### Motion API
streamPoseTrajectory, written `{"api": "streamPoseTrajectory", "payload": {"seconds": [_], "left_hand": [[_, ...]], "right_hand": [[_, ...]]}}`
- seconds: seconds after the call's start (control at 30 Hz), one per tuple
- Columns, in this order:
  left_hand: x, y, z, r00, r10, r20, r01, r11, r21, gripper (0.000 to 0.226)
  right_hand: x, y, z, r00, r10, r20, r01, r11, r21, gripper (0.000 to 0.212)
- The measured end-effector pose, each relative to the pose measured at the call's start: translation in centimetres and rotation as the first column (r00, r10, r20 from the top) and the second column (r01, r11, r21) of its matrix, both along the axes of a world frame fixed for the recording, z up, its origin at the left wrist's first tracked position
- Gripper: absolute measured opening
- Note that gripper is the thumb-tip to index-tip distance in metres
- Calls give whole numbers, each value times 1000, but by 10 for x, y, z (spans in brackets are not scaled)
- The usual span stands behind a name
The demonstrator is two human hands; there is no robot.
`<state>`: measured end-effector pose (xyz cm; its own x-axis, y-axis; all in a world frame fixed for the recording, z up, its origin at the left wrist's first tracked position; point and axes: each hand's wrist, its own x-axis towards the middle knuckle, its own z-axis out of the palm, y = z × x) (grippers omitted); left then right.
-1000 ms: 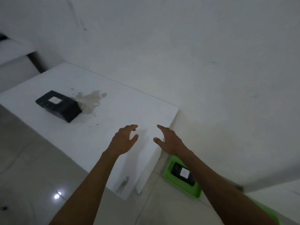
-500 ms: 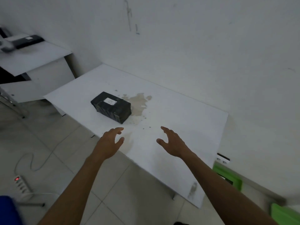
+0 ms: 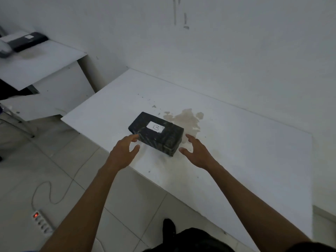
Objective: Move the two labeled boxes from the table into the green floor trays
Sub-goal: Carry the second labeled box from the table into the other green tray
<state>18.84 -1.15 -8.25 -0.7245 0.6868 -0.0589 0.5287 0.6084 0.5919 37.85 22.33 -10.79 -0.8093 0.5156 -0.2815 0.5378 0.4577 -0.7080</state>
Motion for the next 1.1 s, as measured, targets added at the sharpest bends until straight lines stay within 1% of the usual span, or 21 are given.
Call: {"api": "streamPoseTrajectory", "payload": {"seconds": [0.13, 0.2, 0.33, 0.53, 0.67, 0.8, 0.97, 1.1], "left_hand": [[-60, 18, -8, 997, -76, 28, 75, 996, 45, 48], [-88, 33, -15, 993, -105, 55, 102, 993, 65, 53], [-131, 68, -33, 966, -157, 205, 145, 987, 72, 72], [-172, 97, -59, 875, -339, 346, 352, 936, 27, 105], [-187, 102, -72, 809, -402, 429, 402, 911, 96, 114], [-187, 103, -78, 782, -405, 474, 363, 914, 183, 107], [-186, 106, -78, 758, -423, 497, 353, 906, 232, 98], [-180, 117, -64, 724, -457, 516, 380, 889, 255, 99]], "right_hand": [[-37, -2, -7, 993, -111, -28, 110, 992, -57, 88], [-51, -5, -13, 986, -167, -25, 165, 983, -80, 93], [-70, -12, -29, 946, -321, -47, 310, 937, -162, 101], [-93, -25, -42, 827, -558, -72, 517, 804, -292, 118], [-99, -35, -52, 749, -658, -80, 590, 716, -373, 107], [-101, -36, -49, 722, -686, -88, 591, 679, -435, 94], [-105, -45, -44, 692, -709, -134, 606, 672, -426, 85], [-95, -52, -33, 605, -773, -192, 661, 622, -420, 81]]}}
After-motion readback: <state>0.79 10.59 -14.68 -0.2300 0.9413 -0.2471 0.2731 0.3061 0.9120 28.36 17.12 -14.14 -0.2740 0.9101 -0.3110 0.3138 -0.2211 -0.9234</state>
